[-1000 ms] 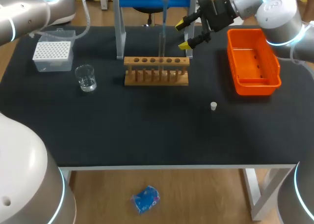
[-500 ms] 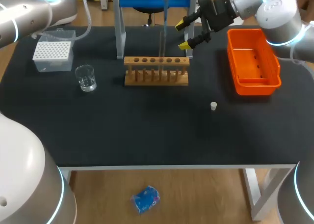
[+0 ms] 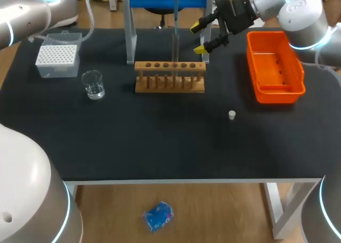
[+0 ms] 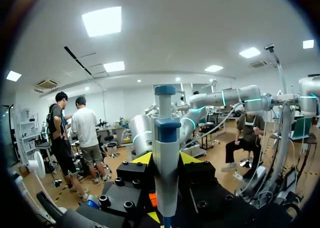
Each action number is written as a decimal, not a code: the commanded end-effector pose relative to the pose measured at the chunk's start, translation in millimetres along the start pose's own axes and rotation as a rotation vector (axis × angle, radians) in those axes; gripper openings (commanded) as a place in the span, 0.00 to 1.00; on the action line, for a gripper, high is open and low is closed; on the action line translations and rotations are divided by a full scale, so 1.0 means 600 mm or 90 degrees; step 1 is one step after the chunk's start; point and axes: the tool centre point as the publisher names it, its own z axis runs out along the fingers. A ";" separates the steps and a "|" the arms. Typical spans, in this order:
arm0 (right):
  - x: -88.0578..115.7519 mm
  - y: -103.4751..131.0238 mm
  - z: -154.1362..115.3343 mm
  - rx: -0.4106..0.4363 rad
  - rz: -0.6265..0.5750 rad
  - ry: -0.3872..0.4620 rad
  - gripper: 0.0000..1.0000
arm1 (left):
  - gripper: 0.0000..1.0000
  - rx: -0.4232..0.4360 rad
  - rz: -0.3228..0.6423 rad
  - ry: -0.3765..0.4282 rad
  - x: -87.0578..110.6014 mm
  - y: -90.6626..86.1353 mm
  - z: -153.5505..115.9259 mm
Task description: Invert the test tube, pick up the pipette, mount the tip to pipette, aspirate from beaker and dispense into the tube, eject the tip, return the pipette, and cap with the stopper.
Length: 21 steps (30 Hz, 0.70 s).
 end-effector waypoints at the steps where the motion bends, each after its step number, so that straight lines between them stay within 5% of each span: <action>1: 0.001 0.000 -0.001 0.001 0.000 0.000 1.00 | 0.00 -0.008 0.002 -0.014 0.013 -0.006 -0.004; 21: 0.001 0.000 -0.001 0.001 0.000 0.000 1.00 | 0.00 -0.002 -0.028 0.003 0.018 0.005 0.008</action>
